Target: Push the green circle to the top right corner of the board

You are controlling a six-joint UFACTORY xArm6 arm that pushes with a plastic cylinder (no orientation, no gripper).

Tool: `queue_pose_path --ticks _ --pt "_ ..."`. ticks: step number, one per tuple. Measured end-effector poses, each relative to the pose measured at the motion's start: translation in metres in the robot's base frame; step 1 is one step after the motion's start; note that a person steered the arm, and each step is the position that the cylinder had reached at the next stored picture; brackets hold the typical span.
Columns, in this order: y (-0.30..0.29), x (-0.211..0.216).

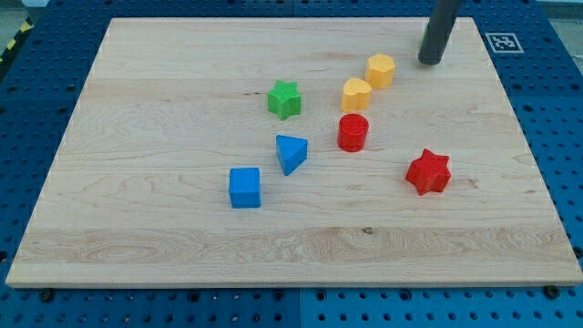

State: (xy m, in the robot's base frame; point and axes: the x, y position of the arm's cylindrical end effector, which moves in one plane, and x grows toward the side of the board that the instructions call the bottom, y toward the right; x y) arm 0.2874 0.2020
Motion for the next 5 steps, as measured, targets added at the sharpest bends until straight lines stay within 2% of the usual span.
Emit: queue_pose_path --ticks 3,4,5 --pt "0.001 -0.015" --pt "0.003 -0.003" --pt "0.003 0.042"
